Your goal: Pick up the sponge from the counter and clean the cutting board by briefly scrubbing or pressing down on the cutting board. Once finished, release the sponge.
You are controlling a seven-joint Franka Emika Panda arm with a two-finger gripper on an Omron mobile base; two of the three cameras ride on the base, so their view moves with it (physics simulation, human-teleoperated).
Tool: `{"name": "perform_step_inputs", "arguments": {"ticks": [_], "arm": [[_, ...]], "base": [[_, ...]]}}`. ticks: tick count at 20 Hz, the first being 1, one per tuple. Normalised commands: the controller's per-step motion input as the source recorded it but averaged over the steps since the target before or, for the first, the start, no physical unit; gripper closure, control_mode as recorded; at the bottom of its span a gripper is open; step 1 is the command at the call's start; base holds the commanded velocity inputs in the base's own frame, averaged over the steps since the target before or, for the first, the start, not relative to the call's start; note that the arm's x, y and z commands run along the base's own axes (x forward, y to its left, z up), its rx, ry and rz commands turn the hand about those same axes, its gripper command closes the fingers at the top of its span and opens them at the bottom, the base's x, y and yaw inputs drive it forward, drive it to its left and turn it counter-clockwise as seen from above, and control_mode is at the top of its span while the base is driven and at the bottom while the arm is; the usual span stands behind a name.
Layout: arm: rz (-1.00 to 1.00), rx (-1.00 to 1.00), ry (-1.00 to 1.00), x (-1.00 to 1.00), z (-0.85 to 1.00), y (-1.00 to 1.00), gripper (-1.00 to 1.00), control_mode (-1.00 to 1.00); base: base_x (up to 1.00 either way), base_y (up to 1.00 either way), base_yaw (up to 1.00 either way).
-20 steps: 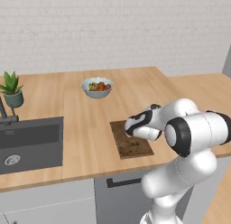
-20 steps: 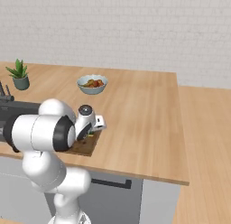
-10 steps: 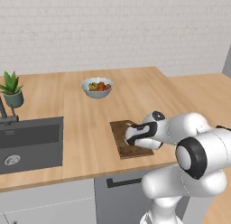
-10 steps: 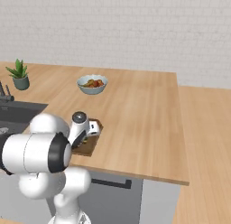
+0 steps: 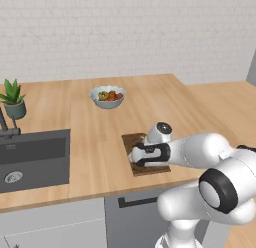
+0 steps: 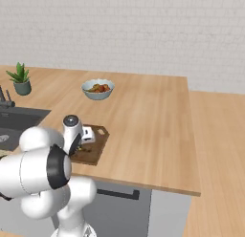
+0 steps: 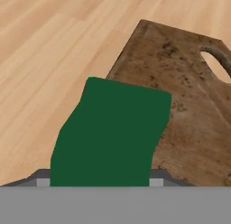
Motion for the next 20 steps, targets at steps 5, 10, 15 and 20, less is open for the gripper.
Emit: {"name": "perform_step_inputs", "arguments": {"ticks": [5,10,15,20], "arm": [[0.00,0.00,0.01,-0.11,-0.19,0.00,1.00,-1.00],[0.00,0.00,0.02,0.14,-0.18,-0.10,1.00,-1.00],[0.00,0.00,0.00,0.39,-0.28,-0.13,1.00,-1.00],[0.00,0.00,0.00,0.67,-0.04,-0.01,1.00,-1.00]], "base": [[0.00,0.00,0.00],[0.00,0.00,0.00],[0.00,0.00,0.00],[0.00,0.00,0.00]]}}
